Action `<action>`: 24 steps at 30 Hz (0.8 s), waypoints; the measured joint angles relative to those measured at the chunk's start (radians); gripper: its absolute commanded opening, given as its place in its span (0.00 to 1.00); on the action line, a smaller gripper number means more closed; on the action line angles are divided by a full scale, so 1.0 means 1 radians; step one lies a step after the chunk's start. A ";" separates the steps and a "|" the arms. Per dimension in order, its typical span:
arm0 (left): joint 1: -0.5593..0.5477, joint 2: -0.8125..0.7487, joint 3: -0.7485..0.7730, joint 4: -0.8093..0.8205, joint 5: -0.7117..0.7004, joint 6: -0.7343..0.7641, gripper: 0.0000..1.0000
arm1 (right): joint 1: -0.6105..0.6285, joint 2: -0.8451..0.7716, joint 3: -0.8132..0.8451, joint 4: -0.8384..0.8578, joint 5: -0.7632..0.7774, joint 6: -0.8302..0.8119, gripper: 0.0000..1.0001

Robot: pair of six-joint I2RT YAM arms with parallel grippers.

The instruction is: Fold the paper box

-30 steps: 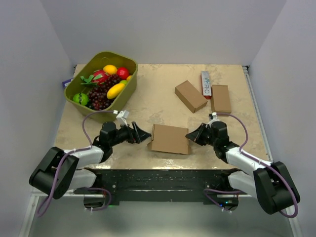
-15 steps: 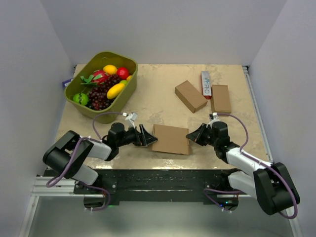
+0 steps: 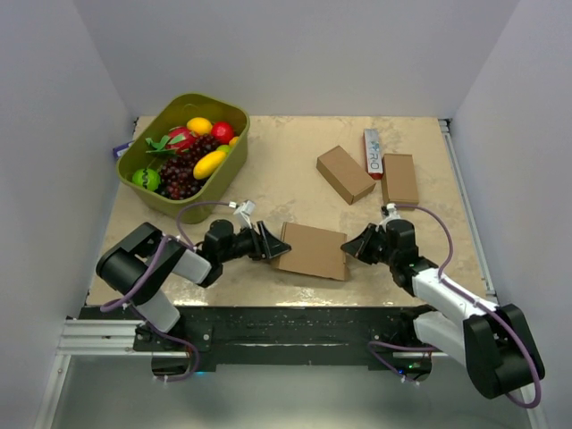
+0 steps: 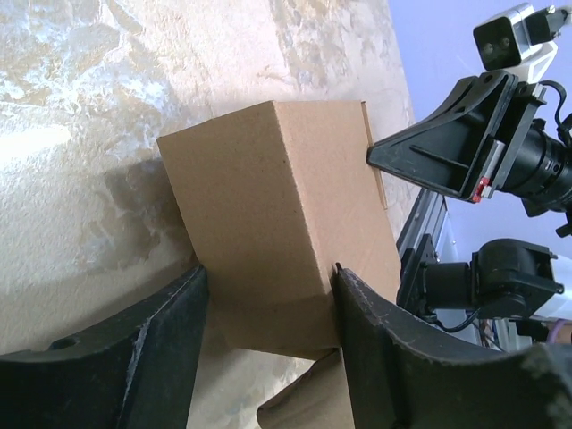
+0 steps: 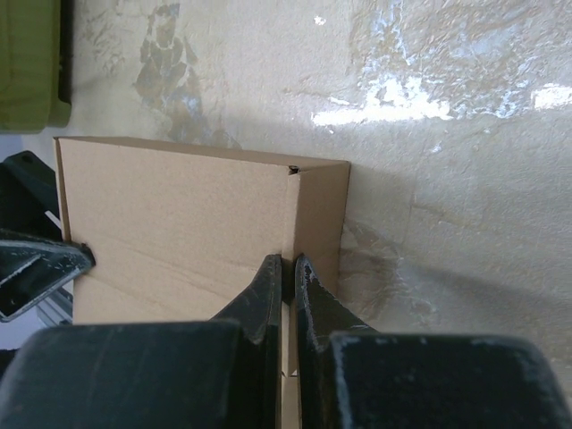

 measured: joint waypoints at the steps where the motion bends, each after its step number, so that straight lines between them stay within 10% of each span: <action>1: -0.002 0.000 0.002 0.000 -0.004 -0.003 0.49 | 0.000 -0.002 0.005 -0.010 0.005 -0.007 0.00; 4: -0.007 0.000 0.002 0.000 -0.009 -0.012 0.43 | 0.000 -0.010 0.022 -0.046 0.013 -0.037 0.09; 9: -0.011 0.000 0.006 0.012 -0.009 -0.047 0.38 | 0.005 -0.047 0.049 -0.119 0.045 -0.101 0.61; 12: -0.012 0.000 0.018 0.016 0.007 -0.065 0.35 | 0.005 -0.056 0.097 -0.203 0.072 -0.156 0.75; 18: 0.000 0.000 0.034 0.011 0.060 -0.087 0.29 | 0.069 -0.079 0.253 -0.310 0.144 -0.258 0.81; 24: 0.041 -0.017 0.037 -0.077 0.105 -0.082 0.28 | 0.418 -0.084 0.404 -0.357 0.359 -0.341 0.83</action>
